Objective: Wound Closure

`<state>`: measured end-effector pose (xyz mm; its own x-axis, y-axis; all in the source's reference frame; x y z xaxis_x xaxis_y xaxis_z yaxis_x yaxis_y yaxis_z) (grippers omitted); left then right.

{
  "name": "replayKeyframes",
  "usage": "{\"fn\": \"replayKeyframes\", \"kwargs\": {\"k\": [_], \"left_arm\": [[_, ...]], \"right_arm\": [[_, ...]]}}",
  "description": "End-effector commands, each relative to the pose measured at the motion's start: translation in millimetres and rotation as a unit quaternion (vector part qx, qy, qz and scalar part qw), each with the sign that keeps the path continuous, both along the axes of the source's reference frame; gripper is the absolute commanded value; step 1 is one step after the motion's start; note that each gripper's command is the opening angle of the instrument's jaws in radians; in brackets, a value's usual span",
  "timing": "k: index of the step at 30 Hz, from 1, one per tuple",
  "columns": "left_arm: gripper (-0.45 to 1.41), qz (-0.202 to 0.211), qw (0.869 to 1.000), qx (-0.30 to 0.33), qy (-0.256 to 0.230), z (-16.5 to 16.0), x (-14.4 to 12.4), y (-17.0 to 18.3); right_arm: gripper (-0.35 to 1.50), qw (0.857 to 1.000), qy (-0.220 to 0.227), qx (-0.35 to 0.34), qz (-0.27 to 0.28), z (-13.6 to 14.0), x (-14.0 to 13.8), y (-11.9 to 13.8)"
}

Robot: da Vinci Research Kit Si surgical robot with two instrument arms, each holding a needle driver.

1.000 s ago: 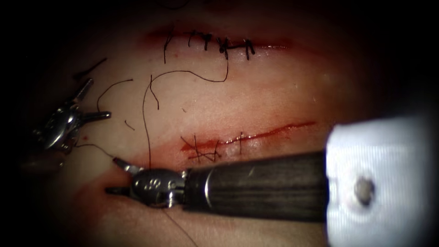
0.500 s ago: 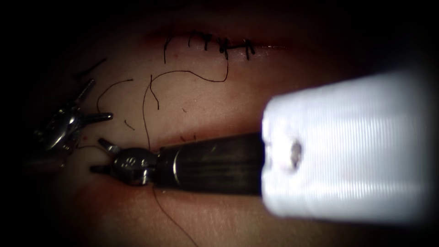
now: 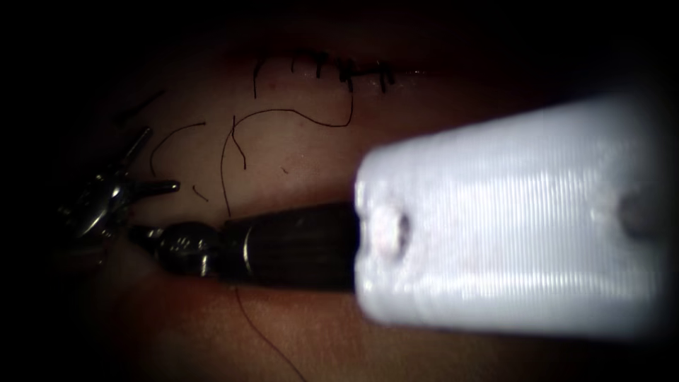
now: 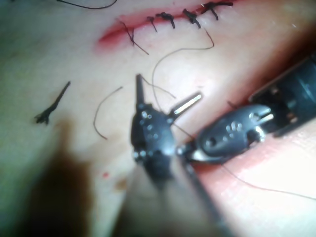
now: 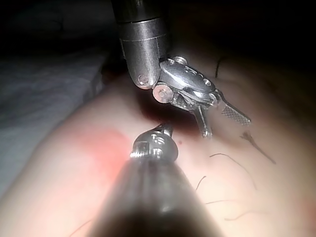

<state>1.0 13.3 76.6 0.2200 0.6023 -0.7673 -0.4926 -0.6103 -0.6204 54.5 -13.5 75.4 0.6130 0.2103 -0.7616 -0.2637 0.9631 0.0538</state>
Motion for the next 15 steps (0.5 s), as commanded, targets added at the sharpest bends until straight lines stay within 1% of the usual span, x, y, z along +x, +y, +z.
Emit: {"fn": "replayKeyframes", "kwargs": {"k": [1,4,6,8,9,11,12,14,15], "left_arm": [[1.09,0.001,1.0,0.002,-0.002,0.6,-0.3,0.0],[1.09,0.007,1.0,0.003,-0.003,-0.3,0.7,0.8],[1.09,0.012,1.0,0.0,-0.002,-1.0,1.3,1.3],[1.09,0.015,1.0,-0.005,0.001,-1.7,1.7,1.5],[1.09,0.015,1.0,-0.008,0.005,-1.9,1.9,1.5],[1.09,0.017,1.0,-0.009,0.005,-2.3,2.2,1.5],[1.09,0.018,1.0,-0.011,0.006,-2.5,2.3,1.5],[1.09,0.019,1.0,-0.011,0.006,-2.7,2.6,1.4],[1.09,0.02,1.0,-0.011,0.005,-2.8,2.8,1.2]], "right_arm": [[-0.35,1.0,-0.02,-0.003,-0.009,0.7,-0.3,-0.6],[-0.35,0.999,-0.037,-0.002,-0.021,2.9,-1.5,-1.6],[-0.35,0.999,-0.044,-0.002,-0.027,4.2,-1.6,-2.2],[-0.35,0.999,-0.037,-0.001,-0.034,4.6,-1.2,-2.2],[0.04,0.999,-0.038,0.0,-0.033,4.6,-1.0,-2.0],[1.05,0.999,-0.037,0.005,-0.028,4.4,-0.6,-1.9],[1.31,0.999,-0.039,0.004,-0.017,4.3,-0.4,-1.8],[1.45,1.0,-0.027,-0.011,0.0,4.1,-0.4,-1.8],[1.48,1.0,-0.024,-0.011,0.005,3.7,-0.5,-1.6]]}}
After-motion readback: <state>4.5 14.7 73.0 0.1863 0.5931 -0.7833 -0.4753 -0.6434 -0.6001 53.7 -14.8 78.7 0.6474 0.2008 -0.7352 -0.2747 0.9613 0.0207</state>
